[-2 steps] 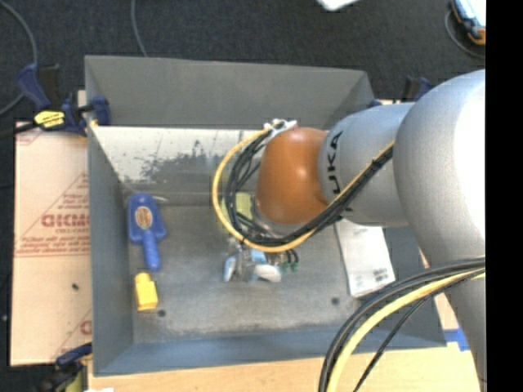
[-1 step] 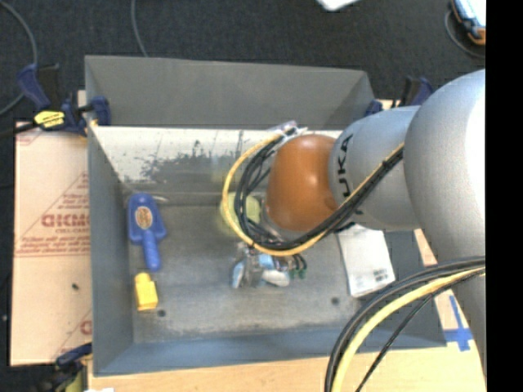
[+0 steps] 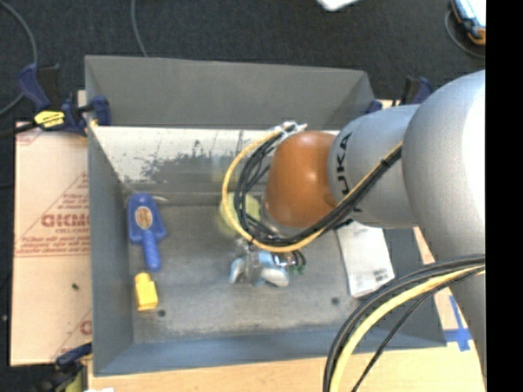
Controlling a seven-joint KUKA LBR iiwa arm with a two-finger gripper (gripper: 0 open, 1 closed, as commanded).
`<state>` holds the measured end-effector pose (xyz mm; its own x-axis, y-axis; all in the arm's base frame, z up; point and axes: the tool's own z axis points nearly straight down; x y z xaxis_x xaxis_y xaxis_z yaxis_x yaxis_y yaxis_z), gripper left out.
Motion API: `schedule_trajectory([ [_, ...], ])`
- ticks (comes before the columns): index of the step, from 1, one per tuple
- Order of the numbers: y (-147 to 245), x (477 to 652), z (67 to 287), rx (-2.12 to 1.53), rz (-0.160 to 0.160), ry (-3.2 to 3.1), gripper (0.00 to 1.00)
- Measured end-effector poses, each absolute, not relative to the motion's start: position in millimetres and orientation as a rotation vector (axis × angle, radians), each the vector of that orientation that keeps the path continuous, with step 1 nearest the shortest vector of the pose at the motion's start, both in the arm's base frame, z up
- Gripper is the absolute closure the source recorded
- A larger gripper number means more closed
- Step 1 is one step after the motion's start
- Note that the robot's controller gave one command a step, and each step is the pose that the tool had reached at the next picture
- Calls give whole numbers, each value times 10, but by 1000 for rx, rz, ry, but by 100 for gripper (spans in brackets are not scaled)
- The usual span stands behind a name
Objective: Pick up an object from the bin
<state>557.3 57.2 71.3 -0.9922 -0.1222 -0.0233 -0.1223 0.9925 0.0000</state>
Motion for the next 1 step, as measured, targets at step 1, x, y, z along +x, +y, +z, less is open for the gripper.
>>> schedule_trajectory([
  [1,574,5592,713,-178,4,3111,100],
])
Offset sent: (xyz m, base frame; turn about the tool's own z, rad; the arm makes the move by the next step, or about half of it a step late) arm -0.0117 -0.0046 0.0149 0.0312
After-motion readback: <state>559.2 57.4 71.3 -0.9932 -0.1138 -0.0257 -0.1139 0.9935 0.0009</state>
